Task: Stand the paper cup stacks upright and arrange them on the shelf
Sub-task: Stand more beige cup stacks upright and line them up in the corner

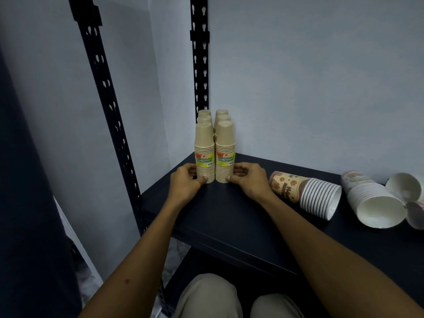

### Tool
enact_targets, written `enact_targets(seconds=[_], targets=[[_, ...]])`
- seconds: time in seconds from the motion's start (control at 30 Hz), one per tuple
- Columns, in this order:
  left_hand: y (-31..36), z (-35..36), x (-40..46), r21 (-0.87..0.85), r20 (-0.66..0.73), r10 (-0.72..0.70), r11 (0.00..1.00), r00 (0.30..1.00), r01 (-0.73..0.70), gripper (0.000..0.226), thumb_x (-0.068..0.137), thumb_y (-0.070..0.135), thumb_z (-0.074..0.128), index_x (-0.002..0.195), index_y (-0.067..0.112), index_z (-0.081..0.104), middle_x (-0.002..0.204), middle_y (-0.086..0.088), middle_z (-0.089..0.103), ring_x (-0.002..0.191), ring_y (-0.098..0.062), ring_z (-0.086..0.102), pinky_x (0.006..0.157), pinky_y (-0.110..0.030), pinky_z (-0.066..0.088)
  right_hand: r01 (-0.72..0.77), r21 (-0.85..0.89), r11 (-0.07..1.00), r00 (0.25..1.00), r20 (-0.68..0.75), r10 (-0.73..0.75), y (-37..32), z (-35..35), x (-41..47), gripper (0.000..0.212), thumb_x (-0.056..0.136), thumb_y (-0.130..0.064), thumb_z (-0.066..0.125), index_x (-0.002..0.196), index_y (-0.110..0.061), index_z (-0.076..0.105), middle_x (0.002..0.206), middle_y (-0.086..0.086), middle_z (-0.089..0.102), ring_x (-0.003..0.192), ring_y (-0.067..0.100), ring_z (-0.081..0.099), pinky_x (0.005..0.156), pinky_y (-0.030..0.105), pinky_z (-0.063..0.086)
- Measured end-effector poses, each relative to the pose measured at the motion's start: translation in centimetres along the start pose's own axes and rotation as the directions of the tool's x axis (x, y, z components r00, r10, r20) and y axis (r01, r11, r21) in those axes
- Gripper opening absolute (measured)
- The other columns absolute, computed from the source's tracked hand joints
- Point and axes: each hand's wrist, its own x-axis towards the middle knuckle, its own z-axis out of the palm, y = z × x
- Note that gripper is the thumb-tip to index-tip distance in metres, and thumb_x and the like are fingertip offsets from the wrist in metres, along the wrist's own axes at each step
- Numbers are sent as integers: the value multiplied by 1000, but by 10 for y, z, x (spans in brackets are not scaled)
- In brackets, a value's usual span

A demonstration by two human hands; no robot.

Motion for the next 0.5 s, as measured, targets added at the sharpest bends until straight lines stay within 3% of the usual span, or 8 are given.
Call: enact_targets(seconds=[0.2, 0.5], targets=[[4, 1, -3, 57, -5, 30, 998, 1000, -29, 48, 86, 20, 72, 130, 8, 57, 123, -5, 65, 112, -16, 60, 92, -24, 47, 32, -41, 999, 999, -21, -33, -2, 3, -2, 50, 79, -11, 78, 126, -10, 61, 112, 2, 70, 97, 9, 65, 84, 17, 51], [10, -1, -8, 102, 26, 33, 994, 999, -36, 49, 88, 20, 70, 133, 7, 54, 126, -7, 64, 115, -18, 60, 93, -25, 45, 18, -133, 991, 1000, -17, -20, -4, 2, -5, 47, 80, -16, 77, 124, -9, 60, 117, 4, 68, 102, 10, 62, 93, 26, 51]])
